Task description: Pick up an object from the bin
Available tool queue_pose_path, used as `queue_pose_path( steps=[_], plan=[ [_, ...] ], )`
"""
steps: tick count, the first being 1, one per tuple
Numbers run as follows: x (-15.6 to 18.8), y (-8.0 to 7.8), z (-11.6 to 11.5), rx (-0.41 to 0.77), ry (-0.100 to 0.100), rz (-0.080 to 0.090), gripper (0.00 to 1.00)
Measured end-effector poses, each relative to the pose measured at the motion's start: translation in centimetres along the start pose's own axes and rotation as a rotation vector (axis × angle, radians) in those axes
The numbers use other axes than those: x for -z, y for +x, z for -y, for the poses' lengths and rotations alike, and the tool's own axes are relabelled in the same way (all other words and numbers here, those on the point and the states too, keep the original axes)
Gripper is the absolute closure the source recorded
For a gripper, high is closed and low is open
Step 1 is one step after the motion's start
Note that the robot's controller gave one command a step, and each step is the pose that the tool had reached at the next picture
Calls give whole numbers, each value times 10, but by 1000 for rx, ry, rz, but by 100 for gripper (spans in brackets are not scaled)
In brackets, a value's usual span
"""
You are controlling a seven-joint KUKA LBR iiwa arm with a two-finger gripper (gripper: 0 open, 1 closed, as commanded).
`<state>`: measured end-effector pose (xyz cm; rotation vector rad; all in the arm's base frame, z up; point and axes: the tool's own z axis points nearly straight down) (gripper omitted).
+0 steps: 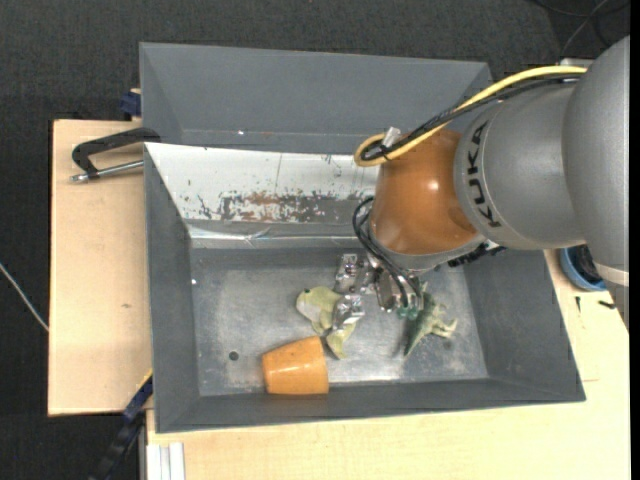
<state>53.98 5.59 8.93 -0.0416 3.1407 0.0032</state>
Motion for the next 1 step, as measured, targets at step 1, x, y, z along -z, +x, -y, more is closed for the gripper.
queue_pose_path(
  steps=[1],
  plan=[
    [183, 2, -3, 277, 2, 14, 100]
  ],
)
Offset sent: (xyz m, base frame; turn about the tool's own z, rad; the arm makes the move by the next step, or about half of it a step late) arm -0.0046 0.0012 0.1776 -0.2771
